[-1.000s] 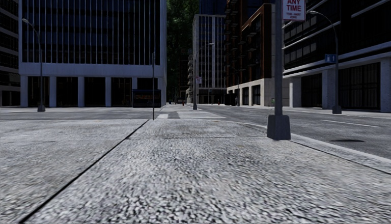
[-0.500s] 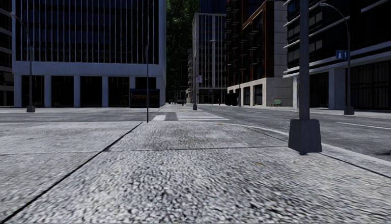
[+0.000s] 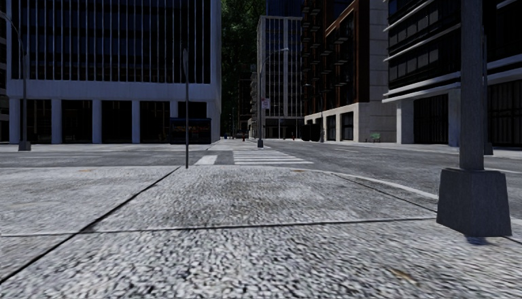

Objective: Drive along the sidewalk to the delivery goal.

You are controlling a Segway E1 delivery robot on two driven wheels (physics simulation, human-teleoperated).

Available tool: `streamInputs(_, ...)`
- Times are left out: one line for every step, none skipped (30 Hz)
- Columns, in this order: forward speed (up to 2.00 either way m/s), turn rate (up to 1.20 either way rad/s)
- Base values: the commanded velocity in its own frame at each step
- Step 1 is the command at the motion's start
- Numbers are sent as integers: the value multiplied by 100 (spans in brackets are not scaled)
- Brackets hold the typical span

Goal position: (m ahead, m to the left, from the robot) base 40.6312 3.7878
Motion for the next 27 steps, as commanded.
streamInputs(200, 0)
streamInputs(200, 0)
streamInputs(200, 0)
streamInputs(200, 0)
streamInputs(200, 0)
streamInputs(200, 0)
streamInputs(200, 0)
streamInputs(200, 0)
streamInputs(200, 0)
streamInputs(200, 0)
streamInputs(200, 0)
streamInputs(200, 0)
streamInputs(200, 0)
streamInputs(200, 0)
streamInputs(200, 0)
streamInputs(200, 0)
streamInputs(200, 0)
streamInputs(200, 0)
streamInputs(200, 0)
streamInputs(200, 0)
streamInputs(200, 0)
streamInputs(200, 0)
streamInputs(200, 0)
streamInputs(200, 0)
streamInputs(200, 0)
streamInputs(200, 0)
streamInputs(200, 0)
